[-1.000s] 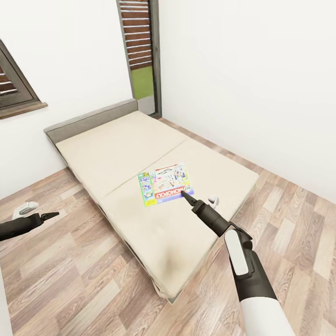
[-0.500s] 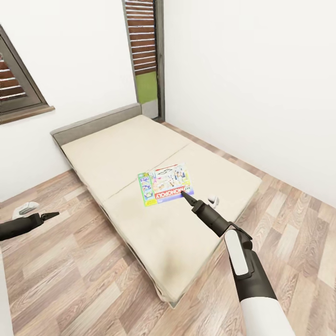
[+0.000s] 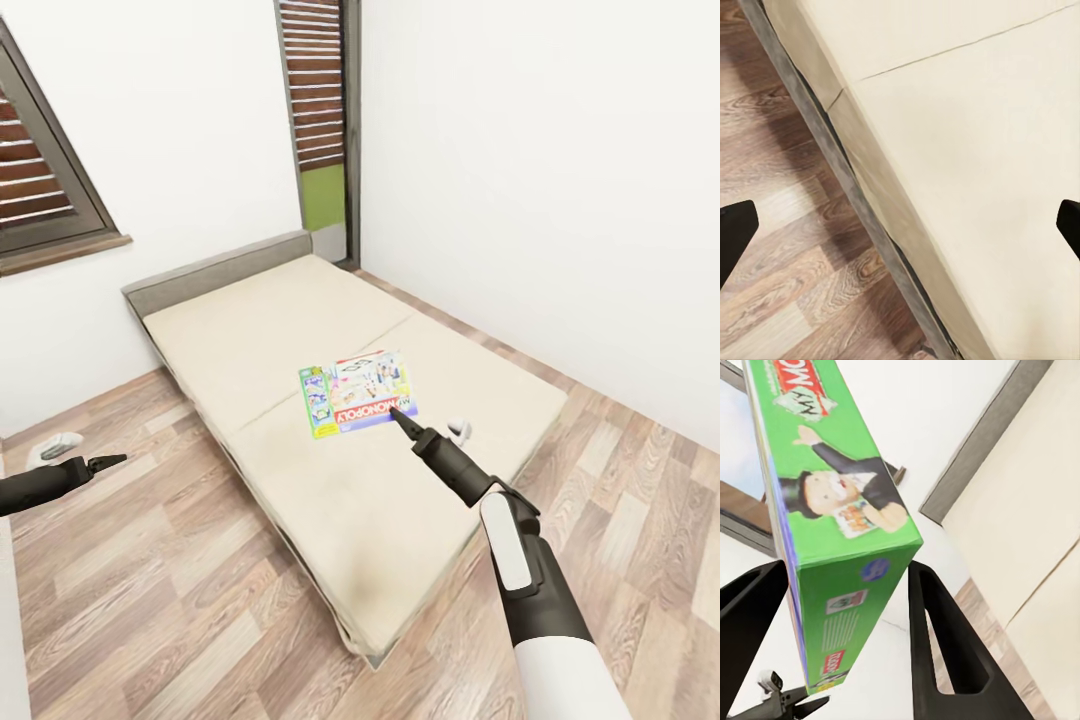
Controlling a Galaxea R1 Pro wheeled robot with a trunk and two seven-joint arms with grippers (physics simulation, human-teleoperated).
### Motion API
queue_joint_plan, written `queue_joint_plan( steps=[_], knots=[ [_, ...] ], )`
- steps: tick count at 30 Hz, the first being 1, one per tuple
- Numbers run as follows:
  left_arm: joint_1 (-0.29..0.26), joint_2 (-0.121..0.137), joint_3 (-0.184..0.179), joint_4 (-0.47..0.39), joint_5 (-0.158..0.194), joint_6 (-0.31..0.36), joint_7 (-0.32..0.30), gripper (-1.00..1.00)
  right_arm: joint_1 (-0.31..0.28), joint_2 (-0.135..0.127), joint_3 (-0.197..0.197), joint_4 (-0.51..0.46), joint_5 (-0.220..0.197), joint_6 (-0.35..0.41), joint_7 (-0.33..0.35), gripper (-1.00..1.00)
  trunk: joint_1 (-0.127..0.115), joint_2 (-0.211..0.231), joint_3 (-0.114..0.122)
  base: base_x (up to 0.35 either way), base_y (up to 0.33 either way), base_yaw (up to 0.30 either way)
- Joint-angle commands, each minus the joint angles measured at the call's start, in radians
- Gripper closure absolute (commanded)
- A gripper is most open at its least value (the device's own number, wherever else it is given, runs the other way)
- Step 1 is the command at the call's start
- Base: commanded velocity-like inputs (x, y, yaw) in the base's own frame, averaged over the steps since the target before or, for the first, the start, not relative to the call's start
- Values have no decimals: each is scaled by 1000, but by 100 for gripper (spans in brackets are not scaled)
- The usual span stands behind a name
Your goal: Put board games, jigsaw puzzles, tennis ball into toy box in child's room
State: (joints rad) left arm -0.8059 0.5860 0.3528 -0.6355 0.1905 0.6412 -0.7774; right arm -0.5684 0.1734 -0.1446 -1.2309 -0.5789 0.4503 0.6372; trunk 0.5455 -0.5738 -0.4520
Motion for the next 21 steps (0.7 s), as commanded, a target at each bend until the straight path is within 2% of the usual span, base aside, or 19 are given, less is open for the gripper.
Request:
queue_joint_plan(
  steps=[1, 21],
  knots=[
    [-1, 0, 2, 0, 3, 6, -2, -100, -1, 1, -3, 4, -6, 4, 3, 100, 0, -1, 0, 0, 0, 68],
    [-1, 0, 0, 0, 3, 6, -2, -100, -1, 1, -3, 11, -7, -4, 4, 100, 0, -1, 34, 0, 0, 69]
  ],
)
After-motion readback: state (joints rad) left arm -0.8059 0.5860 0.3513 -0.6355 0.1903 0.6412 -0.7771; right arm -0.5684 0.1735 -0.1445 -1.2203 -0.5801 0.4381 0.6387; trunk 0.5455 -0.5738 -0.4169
